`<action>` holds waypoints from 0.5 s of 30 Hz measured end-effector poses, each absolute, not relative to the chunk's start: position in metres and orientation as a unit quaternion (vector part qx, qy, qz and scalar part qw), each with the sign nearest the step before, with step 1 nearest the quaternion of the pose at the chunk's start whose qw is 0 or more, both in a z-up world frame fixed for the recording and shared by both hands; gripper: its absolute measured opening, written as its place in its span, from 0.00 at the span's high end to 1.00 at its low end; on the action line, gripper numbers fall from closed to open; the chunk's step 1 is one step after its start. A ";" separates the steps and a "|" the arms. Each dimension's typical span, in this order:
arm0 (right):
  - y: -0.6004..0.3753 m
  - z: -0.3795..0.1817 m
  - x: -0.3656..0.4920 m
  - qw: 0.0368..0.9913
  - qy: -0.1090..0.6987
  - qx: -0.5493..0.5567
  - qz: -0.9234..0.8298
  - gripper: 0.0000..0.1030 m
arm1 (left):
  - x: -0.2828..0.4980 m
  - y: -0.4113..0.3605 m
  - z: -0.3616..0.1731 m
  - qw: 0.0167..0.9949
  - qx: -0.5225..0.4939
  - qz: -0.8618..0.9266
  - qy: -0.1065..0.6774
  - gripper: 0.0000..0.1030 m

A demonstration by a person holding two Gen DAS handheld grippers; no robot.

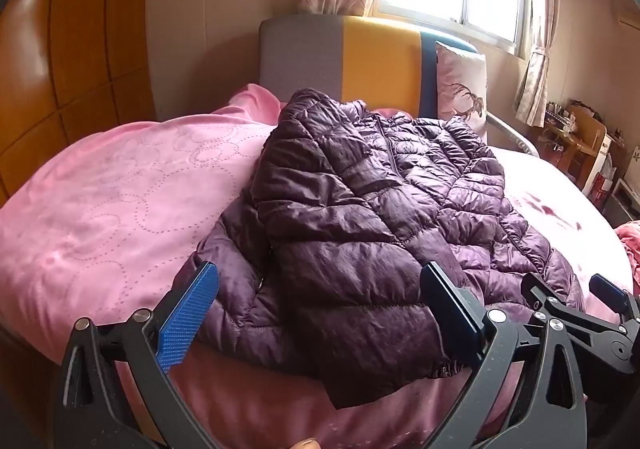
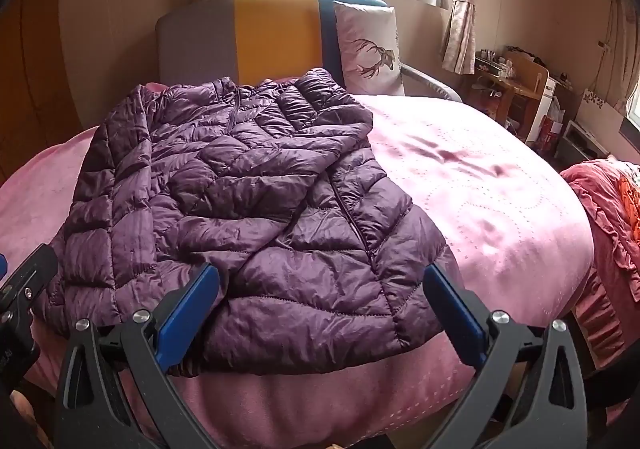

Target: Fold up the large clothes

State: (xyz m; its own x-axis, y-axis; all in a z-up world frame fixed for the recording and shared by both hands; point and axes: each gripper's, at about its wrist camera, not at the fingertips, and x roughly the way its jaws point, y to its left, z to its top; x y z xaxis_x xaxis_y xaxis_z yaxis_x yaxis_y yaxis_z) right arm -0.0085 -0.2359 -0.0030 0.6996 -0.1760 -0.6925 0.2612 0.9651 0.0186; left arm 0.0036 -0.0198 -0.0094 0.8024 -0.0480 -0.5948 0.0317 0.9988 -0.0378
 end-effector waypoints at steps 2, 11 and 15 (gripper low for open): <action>-0.237 -0.004 -0.008 0.919 0.371 0.058 -0.119 0.02 | 0.003 -0.021 -0.010 0.949 -0.013 -0.024 0.313 0.03; -0.246 -0.009 -0.009 0.916 0.375 0.071 -0.124 0.02 | 0.003 -0.026 -0.014 0.946 0.000 -0.032 0.323 0.03; -0.253 -0.014 -0.009 0.912 0.383 0.079 -0.126 0.02 | 0.005 -0.028 -0.017 0.944 0.006 -0.030 0.329 0.03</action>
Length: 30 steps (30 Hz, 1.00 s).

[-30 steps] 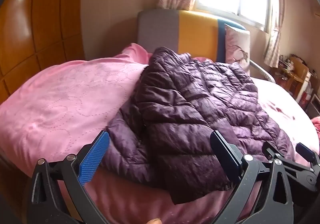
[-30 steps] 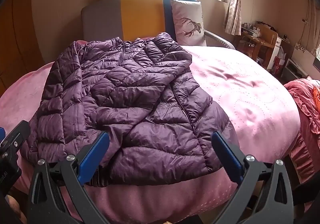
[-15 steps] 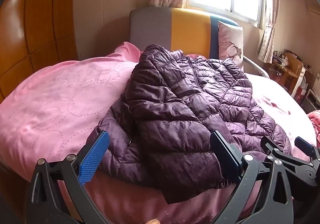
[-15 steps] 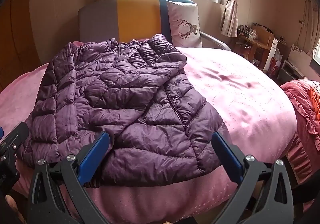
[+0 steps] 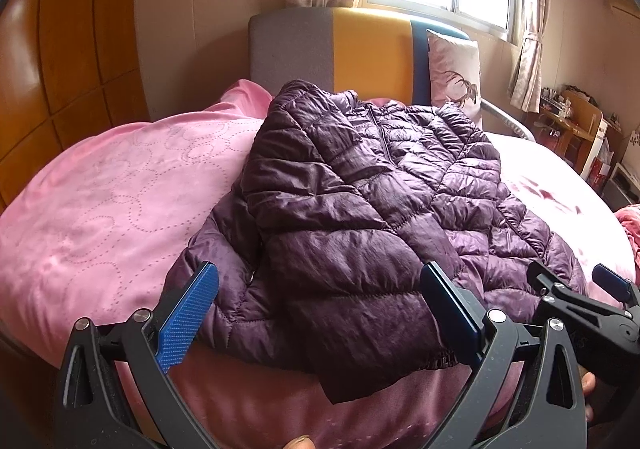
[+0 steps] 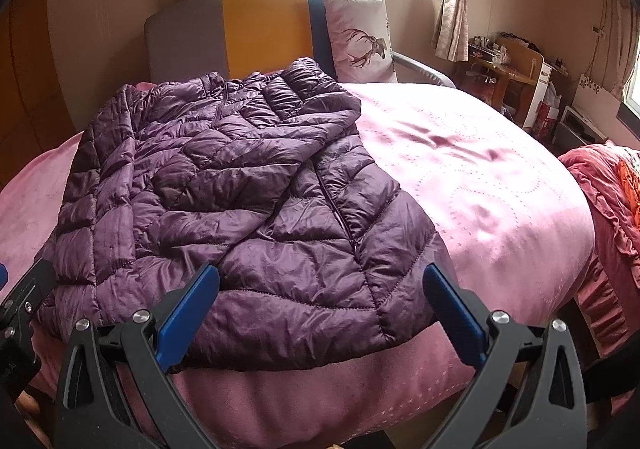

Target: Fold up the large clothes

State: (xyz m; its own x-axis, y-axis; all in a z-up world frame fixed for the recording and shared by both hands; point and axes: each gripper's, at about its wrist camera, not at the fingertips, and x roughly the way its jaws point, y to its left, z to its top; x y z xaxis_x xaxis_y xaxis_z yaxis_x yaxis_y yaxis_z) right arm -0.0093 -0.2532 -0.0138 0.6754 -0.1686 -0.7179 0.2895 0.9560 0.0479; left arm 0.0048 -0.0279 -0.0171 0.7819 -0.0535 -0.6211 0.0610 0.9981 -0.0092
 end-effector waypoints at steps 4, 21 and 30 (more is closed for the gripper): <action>-0.258 -0.017 -0.009 0.909 0.389 0.084 -0.126 0.02 | 0.005 -0.027 -0.019 0.943 0.002 -0.034 0.330 0.03; -0.271 -0.037 0.005 0.893 0.421 0.096 -0.125 0.02 | 0.010 -0.035 -0.023 0.937 0.005 -0.065 0.344 0.03; -0.276 -0.057 0.010 0.882 0.445 0.106 -0.118 0.02 | 0.014 -0.045 -0.029 0.931 0.029 -0.080 0.356 0.03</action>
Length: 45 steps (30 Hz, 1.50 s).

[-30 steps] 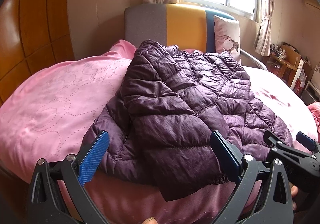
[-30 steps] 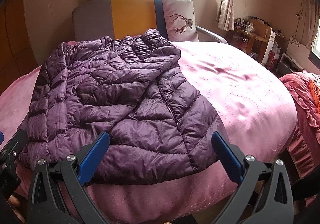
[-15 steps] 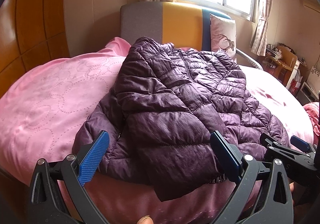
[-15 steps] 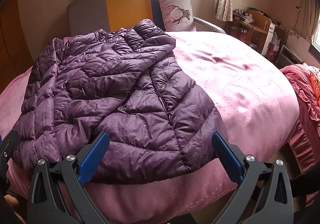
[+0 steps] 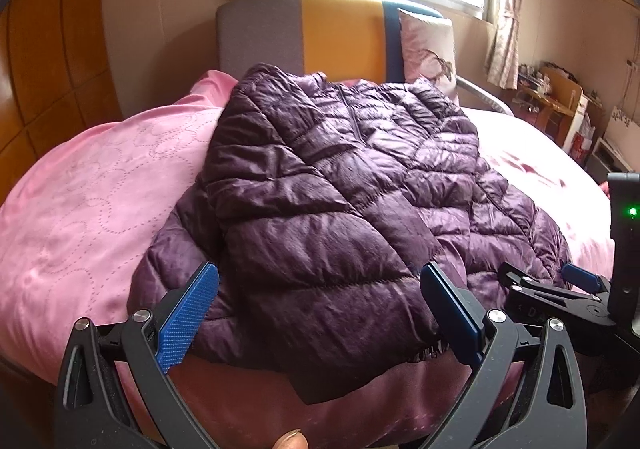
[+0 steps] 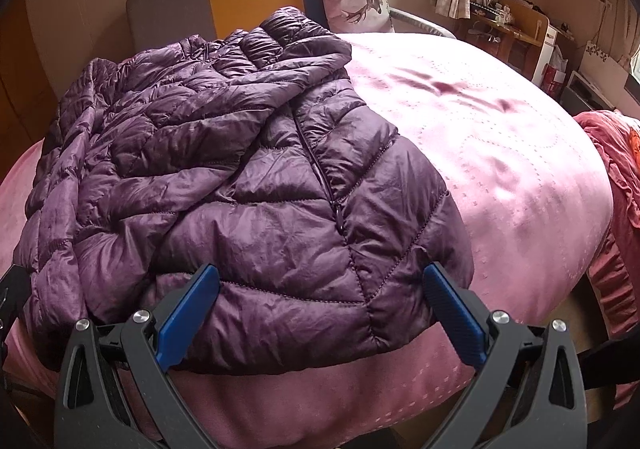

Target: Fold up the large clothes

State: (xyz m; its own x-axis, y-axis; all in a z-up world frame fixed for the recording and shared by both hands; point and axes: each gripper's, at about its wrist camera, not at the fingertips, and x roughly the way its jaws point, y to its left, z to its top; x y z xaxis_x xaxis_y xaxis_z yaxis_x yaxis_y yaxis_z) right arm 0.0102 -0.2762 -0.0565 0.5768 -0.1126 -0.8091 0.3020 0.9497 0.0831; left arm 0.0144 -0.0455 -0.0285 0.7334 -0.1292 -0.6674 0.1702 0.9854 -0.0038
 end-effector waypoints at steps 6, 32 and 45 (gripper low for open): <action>-0.282 -0.080 0.015 0.860 0.483 0.137 -0.093 0.02 | 0.017 -0.050 -0.037 0.916 0.019 -0.124 0.381 0.03; -0.211 -0.045 0.070 0.871 0.475 0.065 0.107 0.56 | 0.027 0.034 -0.006 0.916 -0.099 -0.219 0.322 0.86; -0.330 0.051 0.072 0.937 0.343 0.048 -0.051 0.93 | 0.077 0.280 0.008 0.890 -0.303 0.197 0.279 0.11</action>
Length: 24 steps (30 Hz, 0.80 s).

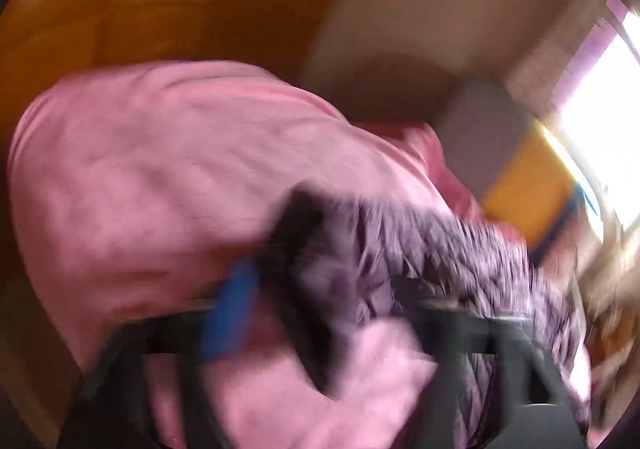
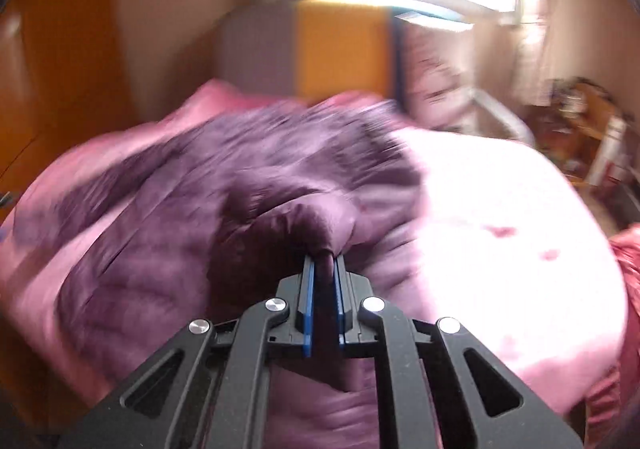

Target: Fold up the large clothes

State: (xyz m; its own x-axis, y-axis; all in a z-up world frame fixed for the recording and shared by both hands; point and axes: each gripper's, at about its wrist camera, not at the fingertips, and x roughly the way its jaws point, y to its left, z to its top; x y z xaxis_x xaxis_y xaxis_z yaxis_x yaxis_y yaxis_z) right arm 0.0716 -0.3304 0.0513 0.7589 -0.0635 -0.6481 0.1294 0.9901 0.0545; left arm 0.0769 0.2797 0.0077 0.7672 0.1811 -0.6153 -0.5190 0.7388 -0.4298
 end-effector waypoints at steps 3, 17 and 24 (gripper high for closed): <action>-0.400 0.062 0.090 0.929 0.333 0.083 -0.140 0.93 | 0.066 0.279 0.008 0.895 -0.301 0.196 0.264 0.11; -0.637 0.044 0.133 0.851 0.331 0.207 -0.351 0.07 | 0.067 0.186 -0.046 0.904 -0.237 0.004 0.356 0.11; -0.535 0.015 0.098 0.878 0.410 0.226 -0.098 0.05 | 0.085 0.160 -0.072 0.871 -0.277 -0.069 0.400 0.10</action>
